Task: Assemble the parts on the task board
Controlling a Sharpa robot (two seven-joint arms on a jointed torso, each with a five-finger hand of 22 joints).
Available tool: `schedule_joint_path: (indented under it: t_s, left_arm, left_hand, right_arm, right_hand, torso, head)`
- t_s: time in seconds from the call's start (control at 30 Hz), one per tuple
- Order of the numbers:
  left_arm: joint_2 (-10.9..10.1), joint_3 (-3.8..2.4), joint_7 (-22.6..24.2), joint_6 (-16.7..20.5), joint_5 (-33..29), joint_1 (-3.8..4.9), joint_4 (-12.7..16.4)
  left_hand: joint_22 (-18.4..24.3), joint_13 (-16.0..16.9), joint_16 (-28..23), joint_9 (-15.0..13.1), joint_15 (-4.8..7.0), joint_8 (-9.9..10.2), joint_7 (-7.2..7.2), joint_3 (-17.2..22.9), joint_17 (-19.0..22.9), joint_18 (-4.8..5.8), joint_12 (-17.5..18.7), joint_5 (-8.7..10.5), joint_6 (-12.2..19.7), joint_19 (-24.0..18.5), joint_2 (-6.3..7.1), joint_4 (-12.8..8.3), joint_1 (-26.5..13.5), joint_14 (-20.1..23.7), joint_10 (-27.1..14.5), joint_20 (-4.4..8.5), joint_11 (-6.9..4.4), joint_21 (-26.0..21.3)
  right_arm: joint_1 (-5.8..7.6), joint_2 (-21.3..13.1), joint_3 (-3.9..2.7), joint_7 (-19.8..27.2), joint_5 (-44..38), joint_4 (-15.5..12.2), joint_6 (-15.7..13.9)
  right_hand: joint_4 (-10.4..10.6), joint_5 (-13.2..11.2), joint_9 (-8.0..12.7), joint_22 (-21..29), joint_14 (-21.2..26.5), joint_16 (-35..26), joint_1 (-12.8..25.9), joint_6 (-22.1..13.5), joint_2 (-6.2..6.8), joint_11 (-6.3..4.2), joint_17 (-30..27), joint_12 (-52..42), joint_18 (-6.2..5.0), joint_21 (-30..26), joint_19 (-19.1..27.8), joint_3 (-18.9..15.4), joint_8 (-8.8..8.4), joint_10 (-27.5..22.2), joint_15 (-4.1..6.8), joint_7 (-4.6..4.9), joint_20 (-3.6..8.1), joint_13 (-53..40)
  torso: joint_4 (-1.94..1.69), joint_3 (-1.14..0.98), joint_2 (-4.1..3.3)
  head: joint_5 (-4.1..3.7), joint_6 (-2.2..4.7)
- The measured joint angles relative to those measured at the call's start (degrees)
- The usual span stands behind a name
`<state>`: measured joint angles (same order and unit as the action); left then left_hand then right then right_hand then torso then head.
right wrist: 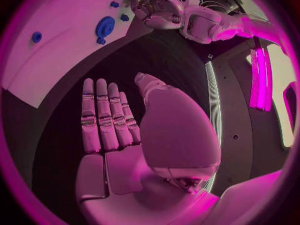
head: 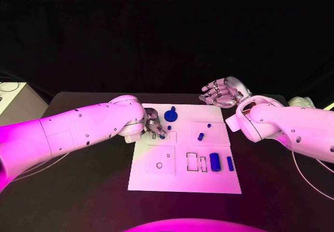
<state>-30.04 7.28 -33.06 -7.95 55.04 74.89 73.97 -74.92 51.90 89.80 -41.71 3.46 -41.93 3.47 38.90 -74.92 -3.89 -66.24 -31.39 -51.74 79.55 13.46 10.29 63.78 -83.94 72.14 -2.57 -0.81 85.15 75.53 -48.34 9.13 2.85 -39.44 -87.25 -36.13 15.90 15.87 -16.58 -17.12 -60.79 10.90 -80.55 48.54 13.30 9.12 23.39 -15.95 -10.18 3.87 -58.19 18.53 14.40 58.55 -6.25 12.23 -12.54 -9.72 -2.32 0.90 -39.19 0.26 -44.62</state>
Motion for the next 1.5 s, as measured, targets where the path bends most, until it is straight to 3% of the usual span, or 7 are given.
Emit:
schedule_joint_path:
  t_s: [0.3,0.43,0.97,1.37,1.5]
  left_arm:
    - [0.39,0.04,-0.12,-0.13,-0.06,0.0,-0.37]
    - [0.68,0.1,-0.21,-0.13,-0.08,-0.03,-0.7]
    - [1.36,0.33,-0.31,-0.21,-0.36,-0.06,-1.67]
    - [1.59,0.45,-0.32,-0.4,-0.6,0.04,-2.16]
    - [1.57,0.49,-0.32,-0.4,-0.63,0.04,-2.2]
  left_hand:
    - [0.0,1.07,0.0,-0.41,0.42,0.0,-0.22,-0.54,0.0,0.0,-0.56,0.61,-0.24,0.21,-0.6,-0.54,-0.65,0.0,1.01,0.21,-0.41,0.0]
    - [0.0,1.29,0.0,-0.7,0.64,0.0,-0.47,0.03,0.0,0.0,-0.56,1.27,-0.4,0.21,-0.59,-2.69,-2.02,-0.19,1.42,0.21,-0.81,0.0]
    - [0.01,1.28,0.0,-0.71,0.83,0.5,-0.83,-0.34,0.01,0.0,-0.55,1.45,-0.41,0.4,-0.75,-3.13,-3.22,-0.01,1.43,0.41,-0.8,0.0]
    - [0.01,1.51,0.0,-0.5,0.83,1.79,-1.52,-2.55,0.01,0.0,-0.55,3.13,-1.13,0.61,-1.21,-5.34,-3.82,0.0,1.43,0.61,-0.8,0.0]
    - [0.02,1.6,0.0,-0.18,0.83,2.26,-1.53,-5.35,0.01,0.0,-0.55,3.98,-1.74,0.61,-1.21,-4.11,-3.82,0.0,1.43,0.61,-0.8,0.0]
  right_arm:
    - [0.0,0.09,0.0,0.0,0.07,0.0,0.01]
    - [0.0,0.1,0.0,0.0,0.13,0.0,0.01]
    - [0.0,0.11,0.0,0.02,0.46,-0.03,0.1]
    - [-0.01,0.08,0.01,0.05,0.71,-0.04,0.3]
    - [-0.01,0.06,0.01,0.06,0.78,-0.08,0.46]
  right_hand:
    - [-0.16,0.0,0.05,0.23,0.0,-0.23,0.0,-0.15,0.0,0.0,-0.15,0.0,0.0,0.0,0.18,0.16,0.0,0.0,0.0,0.14,-0.18,0.23]
    - [-0.16,0.0,0.05,0.34,-0.2,-0.24,0.0,-0.16,0.0,0.0,-0.22,0.0,0.0,0.0,0.18,0.16,0.0,0.0,-0.2,0.15,-0.18,0.33]
    - [-0.16,0.0,0.17,1.09,-0.09,-0.77,0.0,-0.16,0.0,0.0,-0.72,0.22,0.0,0.0,0.39,0.16,0.0,0.0,-0.32,0.15,-0.38,1.03]
    - [-0.41,0.0,0.38,2.73,0.45,-2.1,0.0,-0.53,0.0,0.31,-1.71,0.45,0.0,0.0,1.03,-0.09,0.0,-0.32,-0.86,0.12,-1.02,2.35]
    - [-0.46,0.0,0.52,4.03,1.09,-3.08,0.0,-0.76,0.0,0.52,-2.57,0.45,0.0,0.0,2.38,-0.48,0.0,-0.53,-1.5,-0.05,-1.52,3.25]
  torso:
    - [-0.03,-0.02,0.06]
    - [-0.02,0.0,0.07]
    - [-0.04,0.02,0.03]
    - [-0.04,0.06,0.04]
    - [-0.05,0.08,0.07]
  head:
    - [-0.15,-0.13]
    - [-0.16,-0.13]
    - [-0.49,-0.23]
    - [-0.62,-0.4]
    - [-0.68,-0.44]
